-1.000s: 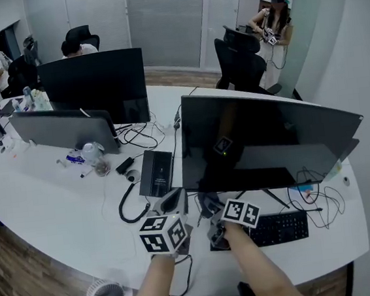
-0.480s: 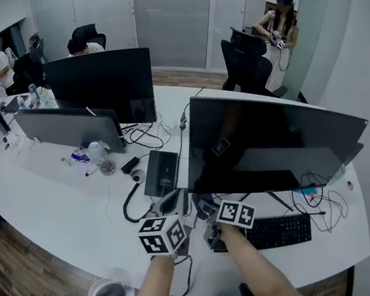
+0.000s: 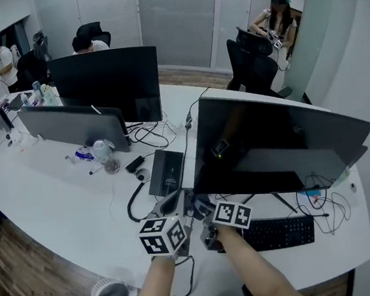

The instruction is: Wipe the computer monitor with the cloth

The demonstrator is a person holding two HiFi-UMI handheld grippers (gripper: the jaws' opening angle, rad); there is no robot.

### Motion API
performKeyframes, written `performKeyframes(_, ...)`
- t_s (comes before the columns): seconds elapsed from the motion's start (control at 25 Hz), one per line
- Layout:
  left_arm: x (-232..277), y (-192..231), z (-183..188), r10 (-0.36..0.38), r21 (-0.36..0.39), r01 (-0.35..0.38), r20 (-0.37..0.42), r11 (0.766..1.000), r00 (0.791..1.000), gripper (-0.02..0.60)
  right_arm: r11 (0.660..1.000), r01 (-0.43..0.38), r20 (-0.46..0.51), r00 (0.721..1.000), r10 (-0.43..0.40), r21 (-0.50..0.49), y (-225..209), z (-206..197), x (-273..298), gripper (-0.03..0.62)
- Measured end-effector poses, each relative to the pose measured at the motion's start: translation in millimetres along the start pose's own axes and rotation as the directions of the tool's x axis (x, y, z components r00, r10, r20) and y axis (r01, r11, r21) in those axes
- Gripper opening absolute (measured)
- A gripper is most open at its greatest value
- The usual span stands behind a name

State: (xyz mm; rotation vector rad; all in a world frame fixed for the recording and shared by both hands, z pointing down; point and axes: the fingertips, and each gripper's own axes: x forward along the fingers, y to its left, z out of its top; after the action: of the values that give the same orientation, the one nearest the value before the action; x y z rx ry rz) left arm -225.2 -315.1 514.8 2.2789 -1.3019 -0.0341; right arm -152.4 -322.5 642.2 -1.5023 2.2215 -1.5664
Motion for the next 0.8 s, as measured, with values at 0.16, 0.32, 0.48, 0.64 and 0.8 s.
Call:
performKeyframes(0.16,-1,4,1,0.005,-0.002,-0.005,0.003,1.0,1.0,0.006,1.0,-0.008,-0.01,1.0,0.008,-0.012,5,-3,6,0.127)
performKeyframes(0.32,-2,8,3,0.008,-0.004,-0.008,0.004,1.0,1.0,0.006,1.0,-0.016,-0.019,1.0,0.015,-0.019,10,-6,11,0.127)
performKeyframes(0.48,-4,11,0,0.013,-0.005,-0.013,-0.004,1.0,1.0,0.006,1.0,-0.024,-0.031,0.999,0.023,-0.02,16,-10,17,0.127)
performKeyframes(0.64,-8,15,1,0.019,0.0,-0.019,-0.008,1.0,1.0,0.006,0.999,-0.038,-0.044,0.998,0.036,-0.033,26,-14,24,0.127)
performKeyframes(0.8,-13,19,4,0.03,-0.001,-0.03,-0.008,1.0,1.0,0.006,0.995,-0.085,-0.033,0.996,0.083,-0.055,44,-10,29,0.127)
